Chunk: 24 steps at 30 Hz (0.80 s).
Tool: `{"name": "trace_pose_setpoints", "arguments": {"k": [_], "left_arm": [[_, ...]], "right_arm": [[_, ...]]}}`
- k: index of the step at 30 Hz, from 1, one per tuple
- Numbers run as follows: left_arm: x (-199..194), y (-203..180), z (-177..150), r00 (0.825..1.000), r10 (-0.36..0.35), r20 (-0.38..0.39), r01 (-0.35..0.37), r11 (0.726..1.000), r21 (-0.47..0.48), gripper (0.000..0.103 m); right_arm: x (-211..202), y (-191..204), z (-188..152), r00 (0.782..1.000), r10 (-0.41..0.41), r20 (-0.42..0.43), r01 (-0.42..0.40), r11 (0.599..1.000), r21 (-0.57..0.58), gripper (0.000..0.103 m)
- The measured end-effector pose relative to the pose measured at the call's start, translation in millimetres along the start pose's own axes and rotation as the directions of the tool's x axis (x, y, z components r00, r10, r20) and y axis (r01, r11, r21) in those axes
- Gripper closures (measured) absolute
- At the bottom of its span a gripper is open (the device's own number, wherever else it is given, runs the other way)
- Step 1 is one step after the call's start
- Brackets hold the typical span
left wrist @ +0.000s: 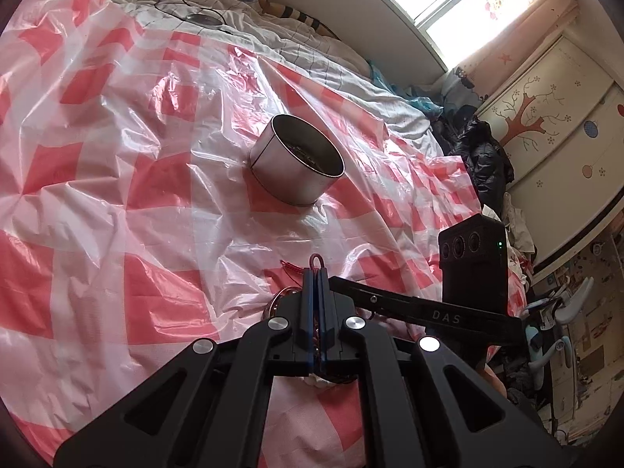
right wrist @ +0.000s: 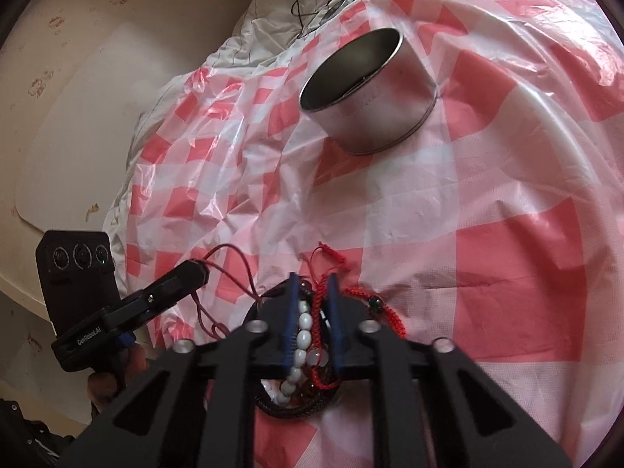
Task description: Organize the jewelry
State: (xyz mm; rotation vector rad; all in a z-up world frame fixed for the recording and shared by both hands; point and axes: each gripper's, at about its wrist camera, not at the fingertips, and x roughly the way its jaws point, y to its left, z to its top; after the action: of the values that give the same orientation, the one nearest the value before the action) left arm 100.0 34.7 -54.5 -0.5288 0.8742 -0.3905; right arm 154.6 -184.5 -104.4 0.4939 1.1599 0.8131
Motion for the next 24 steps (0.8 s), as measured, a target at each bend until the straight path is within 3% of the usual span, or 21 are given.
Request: {"name": "trace_pose_setpoints", "arguments": {"k": [5,10,14,15,16,17,24], "left_arm": [[-1,1,-2,1.0,-0.001,0.001,0.001,1.0,0.008,0.101],[-3,-4,-4,1.0,-0.01,0.013,0.01,1.0,0.02,0.101],[-2,-5,-4,1.0,-0.002,0.006,0.002,1.0,0.024,0.101],[-2,-5,-4,1.0,-0.002,0.005,0.002,1.0,0.023,0.101],[-1,-4,-4,1.0,-0.001,0.003,0.001,1.0,0.021,0.101],[-2,-4,-4,1.0,-0.001,0.003,0.001,1.0,0.02,0.101],[0,-3,-4,1.0,0.002,-0.001,-0.002,1.0,0.011,0.101]], "right_arm": [[-16,-4,-3,0.995,0.049,0.082,-0.051,0.998,0.031,0.096],[-43,0,-6,0.977,0.124,0.176,-0.132,0.991,0.033,0.096],[-40,-1,-5,0.989,0.075,0.124,-0.081,0.996,0.041,0.095],[-33,-5,-4,0.994,0.065,0.089,-0.07,0.996,0.059,0.083],[-30,-6,-3,0.996,0.051,0.076,-0.056,0.996,0.069,0.059],[-27,-9,-3,0.997,0.027,0.066,-0.032,0.996,0.082,0.055],[3,1,13,1.0,-0.011,-0.018,0.012,0.999,0.049,0.056]]}}
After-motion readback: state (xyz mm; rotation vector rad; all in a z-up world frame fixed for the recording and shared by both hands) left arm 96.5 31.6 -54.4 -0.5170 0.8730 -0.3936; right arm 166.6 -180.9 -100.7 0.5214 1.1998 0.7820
